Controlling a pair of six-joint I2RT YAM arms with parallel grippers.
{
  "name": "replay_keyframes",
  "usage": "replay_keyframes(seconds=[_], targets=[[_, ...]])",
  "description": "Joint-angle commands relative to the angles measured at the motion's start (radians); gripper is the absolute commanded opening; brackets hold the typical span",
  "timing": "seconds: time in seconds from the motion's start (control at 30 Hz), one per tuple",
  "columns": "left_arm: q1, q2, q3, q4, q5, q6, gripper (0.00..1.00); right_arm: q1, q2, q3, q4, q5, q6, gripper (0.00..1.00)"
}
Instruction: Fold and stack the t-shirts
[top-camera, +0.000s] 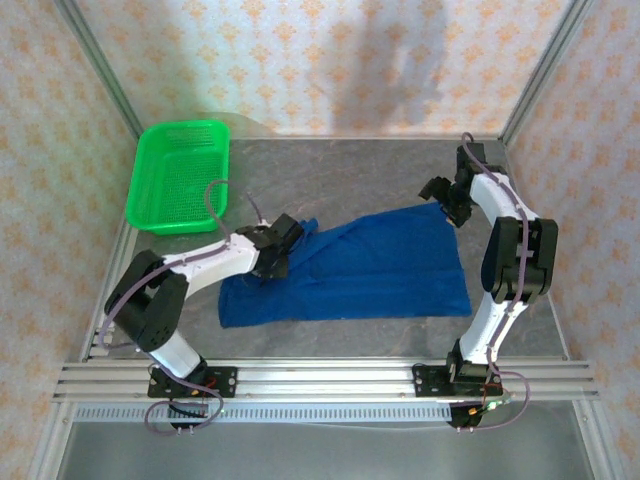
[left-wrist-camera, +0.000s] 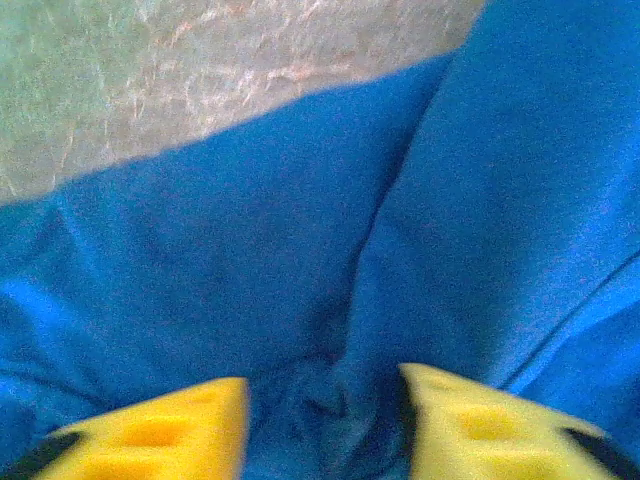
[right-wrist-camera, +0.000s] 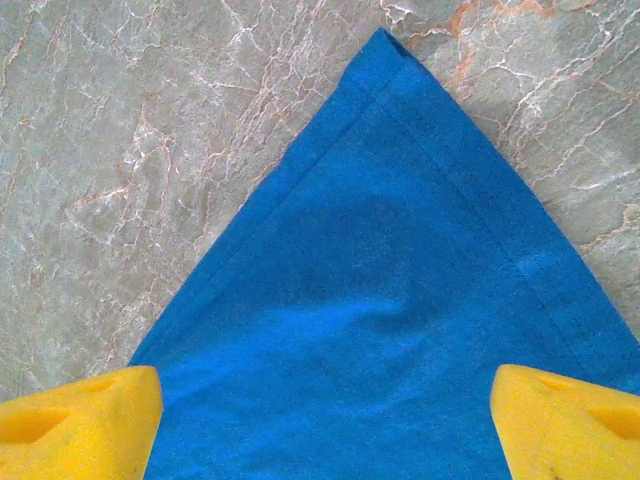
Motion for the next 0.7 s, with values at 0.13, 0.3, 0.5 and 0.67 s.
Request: replay_keyframes(seconds=[0.13, 0.3, 0.5, 0.67], targets=[[0.042, -0.194, 0.066, 0.067, 0.038, -0.094, 0.82, 0.004, -0.053, -0.034, 0.016, -0.01, 0.002, 0.86], [0.16, -0.082, 0.179, 0.056, 0.224, -0.054, 0.82, 0.004, -0.068, -0.057, 0.02, -0.021, 0.004, 0.86], [0.253, 0.13, 0.3, 0.059, 0.411, -0.02, 0.75, 0.009, -0.104, -0.096, 0.028, -0.035, 0.001, 0.86], [0.265, 0.268, 0.412, 0.065, 0.508, 0.007, 0.65, 0.018, -0.131, -0.136, 0.03, -0.042, -0.002, 0.86]])
